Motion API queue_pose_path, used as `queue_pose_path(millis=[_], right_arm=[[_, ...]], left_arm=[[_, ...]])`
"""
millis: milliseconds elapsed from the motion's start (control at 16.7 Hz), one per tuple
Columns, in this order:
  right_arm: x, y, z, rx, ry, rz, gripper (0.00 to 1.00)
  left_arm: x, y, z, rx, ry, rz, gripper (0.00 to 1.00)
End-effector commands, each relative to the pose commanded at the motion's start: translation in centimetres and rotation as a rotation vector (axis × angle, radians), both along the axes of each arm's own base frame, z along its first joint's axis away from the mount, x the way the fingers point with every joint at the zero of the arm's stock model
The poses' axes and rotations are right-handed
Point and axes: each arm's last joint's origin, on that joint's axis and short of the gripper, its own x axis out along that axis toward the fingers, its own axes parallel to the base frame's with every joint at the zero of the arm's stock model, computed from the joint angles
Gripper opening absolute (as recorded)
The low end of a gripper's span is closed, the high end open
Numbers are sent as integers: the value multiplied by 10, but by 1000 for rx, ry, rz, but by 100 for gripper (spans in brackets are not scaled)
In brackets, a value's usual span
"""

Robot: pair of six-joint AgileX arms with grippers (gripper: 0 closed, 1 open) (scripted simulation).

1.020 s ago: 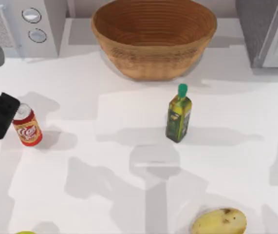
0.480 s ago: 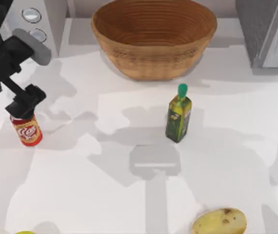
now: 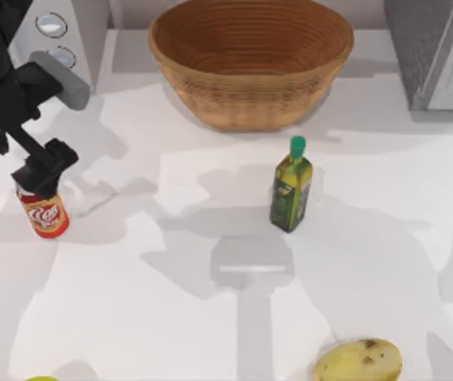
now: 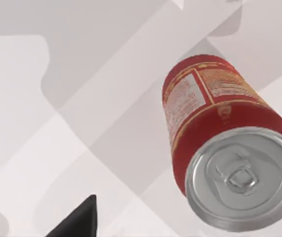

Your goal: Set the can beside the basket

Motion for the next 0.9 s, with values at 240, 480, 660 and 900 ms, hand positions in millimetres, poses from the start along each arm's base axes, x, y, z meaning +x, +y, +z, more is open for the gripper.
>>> queue_pose_path(millis=[240, 480, 660, 900], right_arm=[[0, 0, 0, 0, 0, 0, 100], [0, 0, 0, 0, 0, 0, 100], [0, 0, 0, 0, 0, 0, 100], [0, 0, 0, 0, 0, 0, 100]], left_arm=[[1, -2, -20, 1, 4, -7, 100], [1, -2, -54, 0, -1, -6, 100], [0, -2, -60, 0, 2, -7, 100], [0, -2, -60, 0, 2, -7, 85]])
